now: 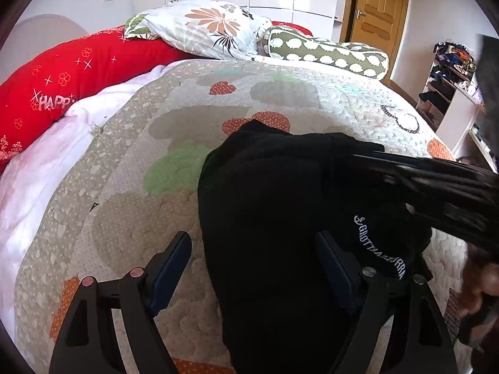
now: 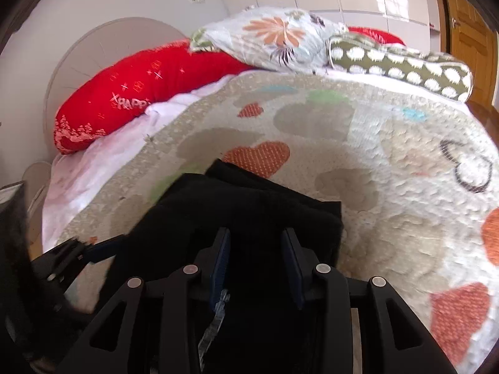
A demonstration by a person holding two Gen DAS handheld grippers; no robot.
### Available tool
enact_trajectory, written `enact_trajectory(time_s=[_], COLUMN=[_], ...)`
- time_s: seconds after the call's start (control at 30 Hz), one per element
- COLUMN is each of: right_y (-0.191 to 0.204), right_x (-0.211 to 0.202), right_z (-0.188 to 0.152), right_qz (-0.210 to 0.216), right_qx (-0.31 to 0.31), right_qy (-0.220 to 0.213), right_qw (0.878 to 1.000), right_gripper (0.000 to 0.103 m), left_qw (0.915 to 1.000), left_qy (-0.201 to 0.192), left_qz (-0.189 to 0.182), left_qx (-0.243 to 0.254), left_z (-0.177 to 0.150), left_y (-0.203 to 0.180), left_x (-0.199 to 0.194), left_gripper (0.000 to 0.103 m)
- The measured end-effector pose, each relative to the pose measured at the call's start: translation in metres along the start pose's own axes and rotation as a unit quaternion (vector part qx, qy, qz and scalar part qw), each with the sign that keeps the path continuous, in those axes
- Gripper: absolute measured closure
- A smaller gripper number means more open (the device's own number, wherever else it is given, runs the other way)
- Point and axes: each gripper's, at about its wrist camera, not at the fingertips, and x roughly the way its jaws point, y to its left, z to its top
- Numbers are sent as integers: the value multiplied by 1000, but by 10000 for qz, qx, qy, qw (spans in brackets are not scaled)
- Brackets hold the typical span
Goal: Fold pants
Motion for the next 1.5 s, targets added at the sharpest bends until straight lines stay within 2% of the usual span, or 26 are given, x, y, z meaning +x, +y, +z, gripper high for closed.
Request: enact_trajectory(time_s=[0.1, 0.23, 0.43, 0.57, 0.67, 0.8, 1.0, 1.13, 1.27, 1.5], right_y=[6, 7, 13, 20, 25, 32, 33, 36, 39, 43], right_x=[-21, -13, -35, -64, -82, -107, -127, -130, -133, -136], right_z=[-18, -49, -47, -53, -59, -70, -83, -89, -94, -102], right_qz=[-25, -307, -306, -341, -394, -542, -524, -559, -557, -581], right_qx=[-94, -102, -66, 38, 82, 51, 189, 189, 218, 187], right_qy=[-41, 152, -25, -329, -536, -726, -881, -839, -834, -814], right_qw=[9999, 9994, 9995, 9989, 9978, 9959, 9946, 9947, 9947, 9948], right_gripper=[67, 67, 67, 53, 50, 40, 35, 33, 29, 28], left_qw=[10000, 9999, 9997, 9990, 9981, 9966, 9962, 9957, 9961, 9955], left_qy=[-12, -17, -194, -410, -590, -774, -825, -861, -804, -884], left_qz=[2, -64, 82, 118, 194, 269, 276, 330, 343, 309], left_qx=[-24, -153, -106, -121, -56, -67, -99, -92, -83, -156], left_z=[-3, -6, -10, -17, -25, -40, -63, -70, -70, -71], left_y=[2, 4, 0, -3, -8, -13, -18, -19, -18, -16], left_x=[-1, 0, -22, -45, -61, -84, -109, -122, -127, -137], left_gripper=[22, 22, 22, 22, 22, 21, 19, 18, 16, 16])
